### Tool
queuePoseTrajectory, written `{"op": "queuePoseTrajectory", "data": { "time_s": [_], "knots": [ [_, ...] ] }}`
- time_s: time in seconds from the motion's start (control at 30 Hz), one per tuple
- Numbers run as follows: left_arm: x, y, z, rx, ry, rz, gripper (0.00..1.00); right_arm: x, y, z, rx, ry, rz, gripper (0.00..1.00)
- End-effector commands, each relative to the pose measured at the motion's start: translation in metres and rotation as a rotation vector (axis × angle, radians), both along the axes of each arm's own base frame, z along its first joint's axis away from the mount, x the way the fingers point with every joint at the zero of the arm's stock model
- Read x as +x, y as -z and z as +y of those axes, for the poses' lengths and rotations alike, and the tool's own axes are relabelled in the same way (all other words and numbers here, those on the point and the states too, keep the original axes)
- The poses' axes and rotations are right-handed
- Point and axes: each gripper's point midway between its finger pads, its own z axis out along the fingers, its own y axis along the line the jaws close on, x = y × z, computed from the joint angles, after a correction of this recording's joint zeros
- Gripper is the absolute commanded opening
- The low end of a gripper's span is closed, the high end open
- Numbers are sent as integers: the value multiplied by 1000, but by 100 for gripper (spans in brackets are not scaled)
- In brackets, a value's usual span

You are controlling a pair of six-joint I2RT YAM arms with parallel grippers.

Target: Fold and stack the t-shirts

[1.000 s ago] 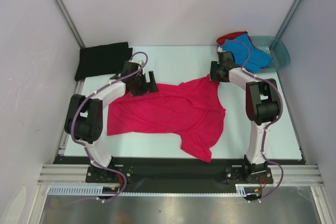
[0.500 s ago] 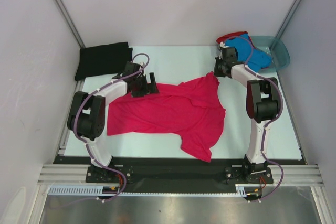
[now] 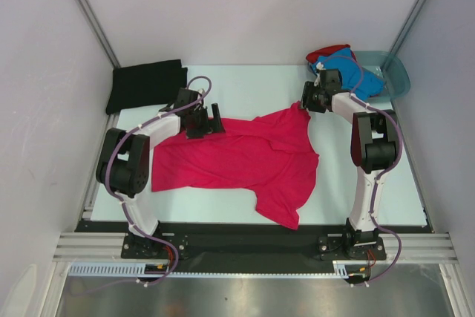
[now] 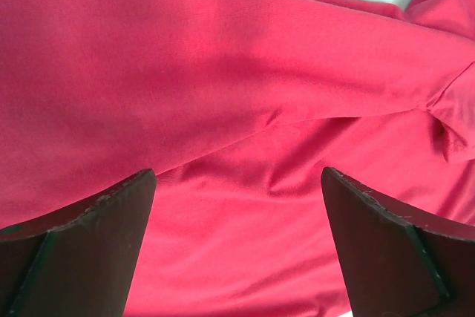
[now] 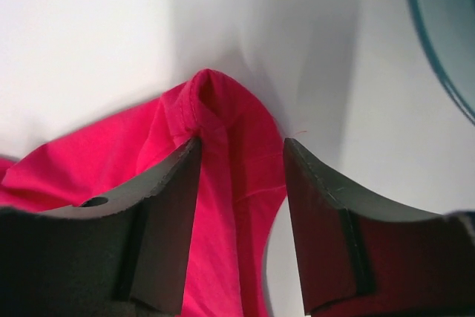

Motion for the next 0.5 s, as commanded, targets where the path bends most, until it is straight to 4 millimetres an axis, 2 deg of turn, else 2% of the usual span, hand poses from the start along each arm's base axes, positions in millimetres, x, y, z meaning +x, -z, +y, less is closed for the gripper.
{"op": "queuePoseTrajectory", "data": {
  "time_s": [0.0, 0.1, 0.3, 0.43, 0.47],
  "knots": [
    [12, -13, -7, -8, 32, -50, 100, 8, -12, 10, 50, -26, -45, 54],
    [12, -13, -8, -6, 35, -53, 100, 10, -16, 17, 85, -43, -57, 54],
    [12, -12, -6, 1, 31, -47, 100, 11, -8, 25, 133, -64, -44, 49],
    [13, -12, -6, 3, 32, -46, 100, 11, -3, 30, 154, -84, -24, 42],
    [13, -11, -6, 4, 32, -43, 100, 11, -2, 30, 160, -87, -22, 35]
  ]
}}
